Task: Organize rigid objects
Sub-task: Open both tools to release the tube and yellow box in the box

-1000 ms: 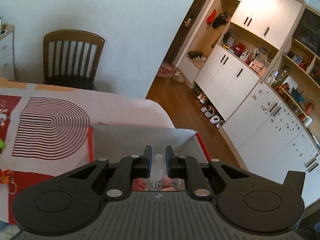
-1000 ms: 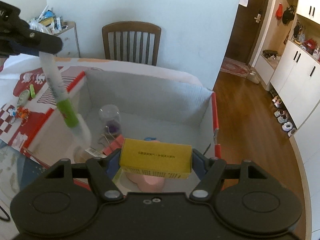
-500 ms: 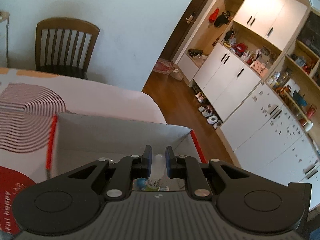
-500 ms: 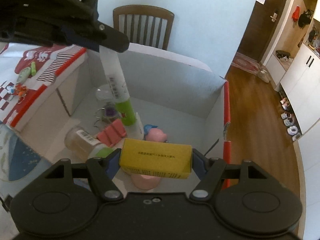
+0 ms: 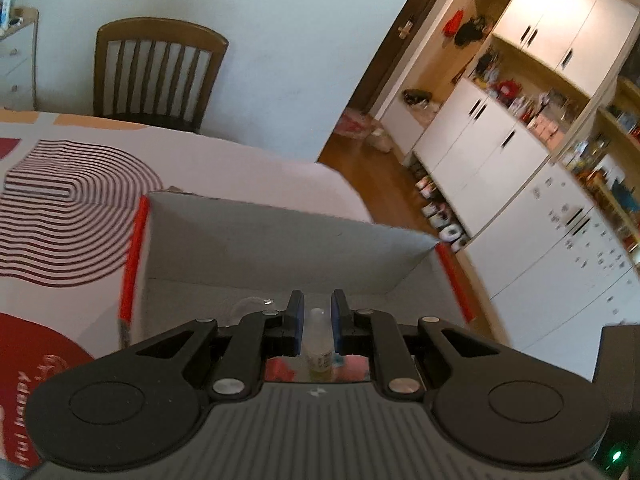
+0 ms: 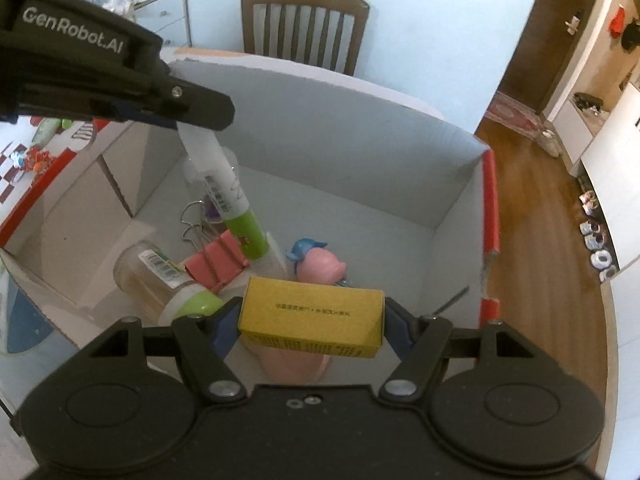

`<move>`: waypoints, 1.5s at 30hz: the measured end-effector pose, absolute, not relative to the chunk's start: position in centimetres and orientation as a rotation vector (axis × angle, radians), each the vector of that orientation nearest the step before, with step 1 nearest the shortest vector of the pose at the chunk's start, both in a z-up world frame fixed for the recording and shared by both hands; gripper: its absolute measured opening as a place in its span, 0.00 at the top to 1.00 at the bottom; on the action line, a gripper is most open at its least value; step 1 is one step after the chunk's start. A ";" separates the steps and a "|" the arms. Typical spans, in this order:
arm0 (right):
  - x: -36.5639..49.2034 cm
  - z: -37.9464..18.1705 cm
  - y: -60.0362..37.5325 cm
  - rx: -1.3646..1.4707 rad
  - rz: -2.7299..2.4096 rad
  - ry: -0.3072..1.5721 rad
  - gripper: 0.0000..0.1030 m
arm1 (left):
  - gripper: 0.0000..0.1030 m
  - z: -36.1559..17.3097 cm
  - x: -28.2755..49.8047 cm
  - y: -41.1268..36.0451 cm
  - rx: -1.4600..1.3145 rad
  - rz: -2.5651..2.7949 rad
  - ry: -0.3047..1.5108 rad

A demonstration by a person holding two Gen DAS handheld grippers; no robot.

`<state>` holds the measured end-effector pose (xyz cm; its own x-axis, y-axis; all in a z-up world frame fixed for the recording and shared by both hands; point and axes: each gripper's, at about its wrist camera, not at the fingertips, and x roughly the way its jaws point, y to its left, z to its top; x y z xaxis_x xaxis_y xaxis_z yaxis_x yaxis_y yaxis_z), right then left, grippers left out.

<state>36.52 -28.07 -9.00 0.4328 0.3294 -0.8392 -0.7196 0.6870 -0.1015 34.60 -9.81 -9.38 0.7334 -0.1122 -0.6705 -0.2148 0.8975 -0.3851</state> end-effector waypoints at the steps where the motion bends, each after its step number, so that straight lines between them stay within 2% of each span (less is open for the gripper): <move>1: 36.6 -9.2 -27.9 -0.487 0.693 0.916 0.31 | 0.87 -9.4 34.4 -9.9 -0.454 0.061 0.763; 19: 37.4 -9.1 -27.4 -0.489 0.696 0.947 0.31 | 0.85 -12.4 32.8 -11.2 -0.299 0.035 0.957; 31: 35.8 -6.9 -28.8 -0.426 0.715 0.911 0.29 | 0.85 -10.9 31.1 -11.9 -0.282 0.012 0.924; 45: 32.9 -4.2 -28.8 -0.355 0.717 0.858 0.24 | 0.84 -7.2 26.4 -10.5 -0.194 0.063 0.791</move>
